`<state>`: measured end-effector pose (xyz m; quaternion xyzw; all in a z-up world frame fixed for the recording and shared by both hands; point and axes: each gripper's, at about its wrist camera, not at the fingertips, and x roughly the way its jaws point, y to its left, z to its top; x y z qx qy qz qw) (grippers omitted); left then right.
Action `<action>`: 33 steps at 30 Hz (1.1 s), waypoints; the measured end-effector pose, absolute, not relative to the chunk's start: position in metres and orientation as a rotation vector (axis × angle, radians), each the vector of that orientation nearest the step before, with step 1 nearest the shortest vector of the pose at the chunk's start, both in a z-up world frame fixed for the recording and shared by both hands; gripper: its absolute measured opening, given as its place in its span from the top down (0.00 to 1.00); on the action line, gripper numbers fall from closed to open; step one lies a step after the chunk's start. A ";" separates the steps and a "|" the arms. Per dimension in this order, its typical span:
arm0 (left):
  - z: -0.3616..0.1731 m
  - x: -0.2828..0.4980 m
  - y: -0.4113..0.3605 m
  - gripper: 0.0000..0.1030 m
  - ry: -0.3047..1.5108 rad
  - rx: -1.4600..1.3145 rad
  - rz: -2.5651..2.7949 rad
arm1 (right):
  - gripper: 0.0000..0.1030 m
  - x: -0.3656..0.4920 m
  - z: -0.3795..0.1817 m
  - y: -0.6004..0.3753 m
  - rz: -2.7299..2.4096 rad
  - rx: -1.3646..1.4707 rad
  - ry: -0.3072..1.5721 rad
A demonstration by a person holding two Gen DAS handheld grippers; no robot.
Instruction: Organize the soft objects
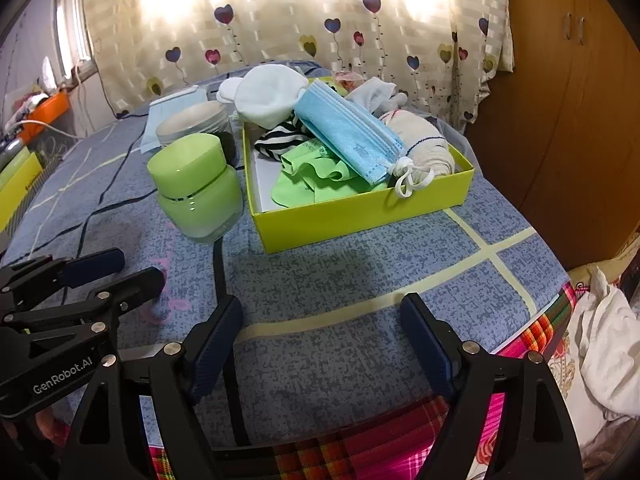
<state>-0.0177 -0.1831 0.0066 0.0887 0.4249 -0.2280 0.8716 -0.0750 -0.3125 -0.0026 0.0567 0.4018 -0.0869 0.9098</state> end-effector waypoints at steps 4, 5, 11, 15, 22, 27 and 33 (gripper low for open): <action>0.006 -0.019 -0.186 0.51 0.882 0.196 -0.456 | 0.19 -0.073 -0.004 -0.312 -0.200 0.101 0.836; 0.006 -0.019 -0.186 0.51 0.881 0.191 -0.455 | 0.18 -0.073 -0.003 -0.312 -0.201 0.103 0.835; 0.006 -0.017 -0.181 0.51 0.883 0.145 -0.459 | 0.17 -0.074 -0.004 -0.311 -0.209 0.103 0.830; 0.006 -0.017 -0.180 0.51 0.883 0.137 -0.461 | 0.17 -0.074 -0.004 -0.312 -0.211 0.104 0.830; 0.005 -0.018 -0.182 0.51 0.876 0.156 -0.447 | 0.17 -0.074 -0.004 -0.311 -0.223 0.107 0.828; 0.005 -0.019 -0.184 0.51 0.876 0.163 -0.440 | 0.17 -0.074 -0.004 -0.311 -0.222 0.107 0.829; 0.005 -0.019 -0.185 0.51 0.877 0.163 -0.437 | 0.17 -0.074 -0.004 -0.312 -0.222 0.107 0.828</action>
